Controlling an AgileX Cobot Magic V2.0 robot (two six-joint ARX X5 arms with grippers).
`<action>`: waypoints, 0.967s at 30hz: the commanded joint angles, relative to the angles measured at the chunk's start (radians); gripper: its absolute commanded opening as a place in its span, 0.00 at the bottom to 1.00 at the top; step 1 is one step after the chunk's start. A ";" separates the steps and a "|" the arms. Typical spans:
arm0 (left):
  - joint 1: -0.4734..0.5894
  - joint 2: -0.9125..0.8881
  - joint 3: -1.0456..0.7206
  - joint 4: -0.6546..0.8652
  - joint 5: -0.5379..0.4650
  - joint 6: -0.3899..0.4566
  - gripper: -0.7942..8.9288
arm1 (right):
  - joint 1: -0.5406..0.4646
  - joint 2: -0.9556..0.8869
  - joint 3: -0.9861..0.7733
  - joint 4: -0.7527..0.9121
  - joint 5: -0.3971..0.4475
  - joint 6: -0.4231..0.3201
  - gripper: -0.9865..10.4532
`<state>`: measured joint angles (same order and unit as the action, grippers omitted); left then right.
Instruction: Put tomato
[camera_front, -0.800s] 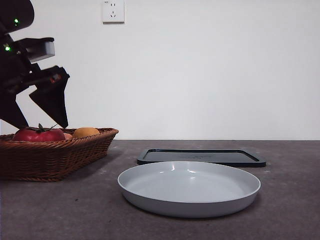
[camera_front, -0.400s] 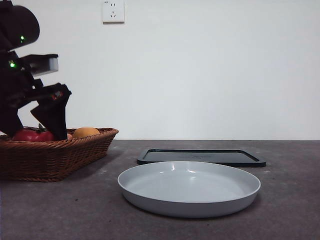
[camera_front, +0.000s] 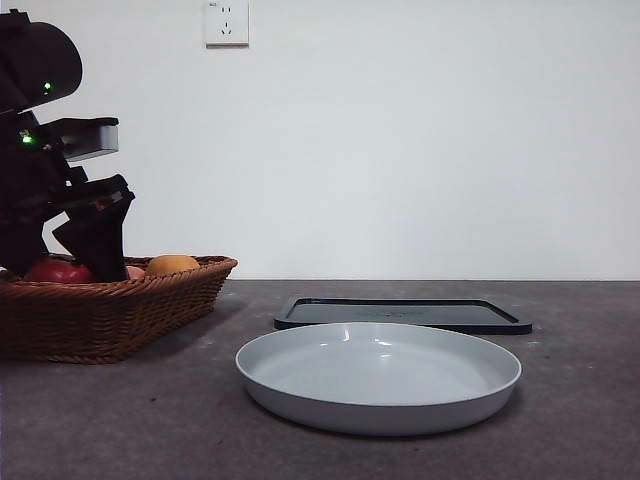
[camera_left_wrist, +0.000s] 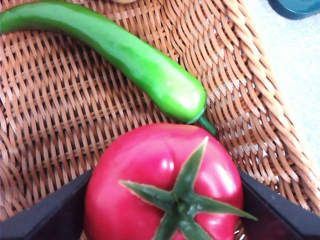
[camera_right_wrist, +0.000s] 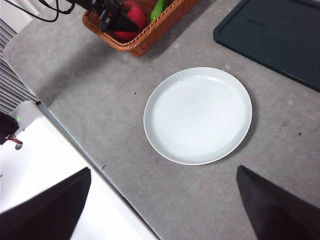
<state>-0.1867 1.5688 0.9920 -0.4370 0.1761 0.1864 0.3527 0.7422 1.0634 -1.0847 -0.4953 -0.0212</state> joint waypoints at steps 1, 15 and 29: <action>-0.003 0.012 0.021 0.005 -0.004 0.003 0.39 | 0.005 0.008 0.018 0.006 -0.002 0.010 0.49; -0.057 -0.137 0.217 -0.135 0.119 -0.089 0.39 | 0.005 0.008 0.018 0.007 -0.002 0.010 0.49; -0.397 -0.118 0.238 -0.051 0.187 -0.101 0.39 | 0.005 0.008 0.018 0.014 -0.001 0.010 0.49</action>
<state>-0.5709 1.4258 1.2114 -0.5034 0.3653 0.0872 0.3527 0.7422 1.0634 -1.0805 -0.4950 -0.0212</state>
